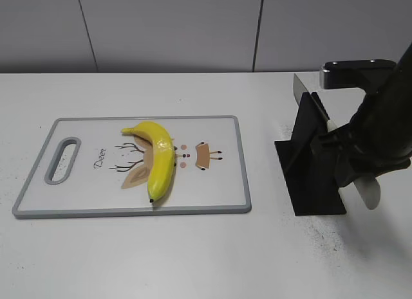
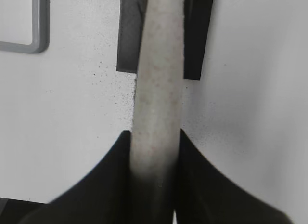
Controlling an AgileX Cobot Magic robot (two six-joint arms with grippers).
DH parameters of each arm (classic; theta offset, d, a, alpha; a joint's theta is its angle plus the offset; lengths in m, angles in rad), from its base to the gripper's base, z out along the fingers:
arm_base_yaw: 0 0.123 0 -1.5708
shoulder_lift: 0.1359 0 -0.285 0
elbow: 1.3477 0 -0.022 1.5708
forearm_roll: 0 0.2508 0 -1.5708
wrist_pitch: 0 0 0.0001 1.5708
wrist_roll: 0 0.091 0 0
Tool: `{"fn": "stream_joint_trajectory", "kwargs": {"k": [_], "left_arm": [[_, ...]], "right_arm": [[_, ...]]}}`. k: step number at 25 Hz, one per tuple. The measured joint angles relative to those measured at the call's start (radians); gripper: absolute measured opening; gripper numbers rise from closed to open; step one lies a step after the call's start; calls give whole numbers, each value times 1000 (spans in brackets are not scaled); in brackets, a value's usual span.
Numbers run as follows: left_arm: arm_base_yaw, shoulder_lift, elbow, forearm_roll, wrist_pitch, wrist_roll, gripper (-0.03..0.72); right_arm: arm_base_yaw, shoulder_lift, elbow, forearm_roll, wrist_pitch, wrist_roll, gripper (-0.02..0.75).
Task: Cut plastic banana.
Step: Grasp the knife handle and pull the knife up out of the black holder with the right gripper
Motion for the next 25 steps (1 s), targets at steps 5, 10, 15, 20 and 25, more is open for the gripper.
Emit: {"fn": "stream_joint_trajectory", "kwargs": {"k": [5,10,15,20,25], "left_arm": [[0,0,0,0,0,0,490],[0,0,0,0,0,0,490],[0,0,0,0,0,0,490],[0,0,0,0,0,0,490],[1,0,0,-1,0,0,490]], "right_arm": [[0,-20,-33,5,41,5,176],[0,-76,-92,4,87,6,175],[1,-138,-165,14,106,-9,165],[2,-179,-231,10,128,-11,164],[2,-189,-285,7,134,-92,164]]}}
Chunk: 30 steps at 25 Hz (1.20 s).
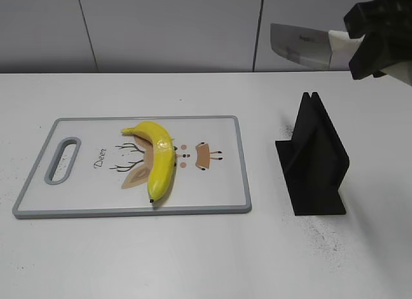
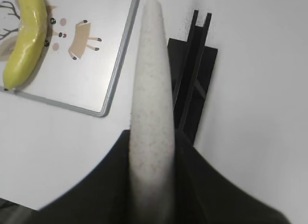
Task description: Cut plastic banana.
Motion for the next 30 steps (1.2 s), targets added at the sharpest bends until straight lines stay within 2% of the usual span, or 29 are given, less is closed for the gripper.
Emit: {"fn": "stream_joint_trajectory", "kwargs": {"k": [3,5,10,15,19,23,26,30], "left_arm": [[0,0,0,-6,0,0,490],[0,6,0,-8,-2,0,490],[0,116,-38,-51,-69,99,493],[0,339,-73,-208,-194,329,576],[0,573,-131,-392,-215,633,602],[0,826,-272,-548,-152,923,599],[-7,1001,-401,-593,-99,1037,593],[-62,1205,-561,-547,-75,1110,588]], "right_arm": [[0,1,-6,0,-5,-172,164],[0,11,-7,10,-5,-354,164],[0,67,-7,141,-17,-777,164],[0,137,-9,317,-33,-1066,164],[0,209,-41,390,-29,-1204,164],[0,297,-138,416,57,-1281,164],[0,365,-218,450,114,-1307,164],[0,428,-311,500,169,-1362,164]]}}
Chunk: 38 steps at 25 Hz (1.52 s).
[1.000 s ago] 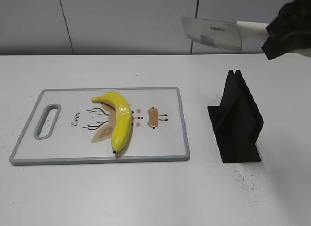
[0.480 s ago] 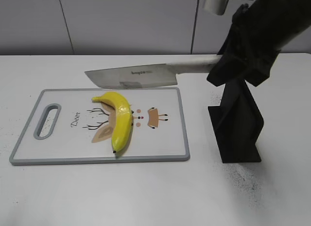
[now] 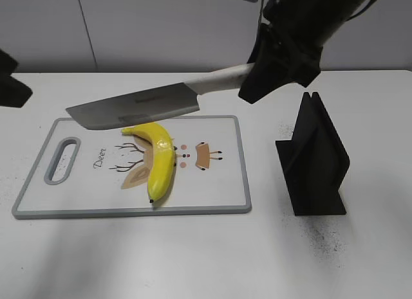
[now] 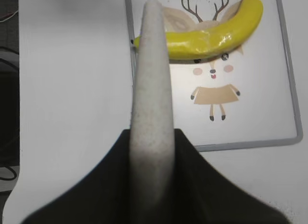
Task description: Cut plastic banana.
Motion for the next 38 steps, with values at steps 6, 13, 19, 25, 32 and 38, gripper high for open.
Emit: {"fn": "stream_joint_trajectory", "kwargs": {"k": [6,13,19,25,32,38], "left_arm": [[-102,197,-157,129,36,30,584],[-160,330,-227,185,60,74,584],[-165,371,-227,233,58,79,523],[-165,372,-227,232,34,80,104],[-167,375,-227,233,27,103,-2],[-170,400,-227,231,-30,116,-1]], "right_arm": [[0,41,-52,27,30,-43,164],[1,42,-53,64,41,-111,164],[1,42,-53,71,39,-115,164],[1,42,-53,81,-15,-117,164],[1,42,-54,58,-27,-98,164],[9,74,-58,-45,-36,37,175]]}}
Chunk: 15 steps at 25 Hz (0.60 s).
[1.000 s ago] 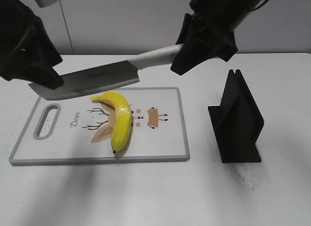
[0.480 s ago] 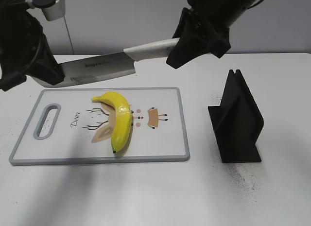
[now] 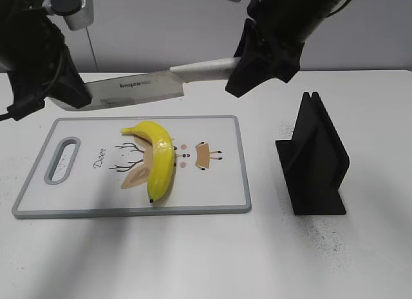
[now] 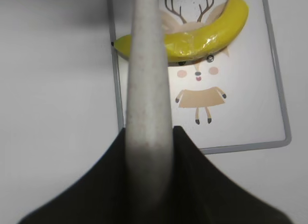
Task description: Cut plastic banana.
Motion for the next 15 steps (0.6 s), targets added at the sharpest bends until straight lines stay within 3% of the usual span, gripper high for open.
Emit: {"fn": "stream_joint_trajectory", "kwargs": {"k": [9,15], "left_arm": [[-43,101,0,28,-94,-2,-6],[-45,224,-1,39,-153,-3,-7]], "right_arm": [[5,144,-1,-167,-32,154,218],[7,239,-1,-205,-105,168,225]]}}
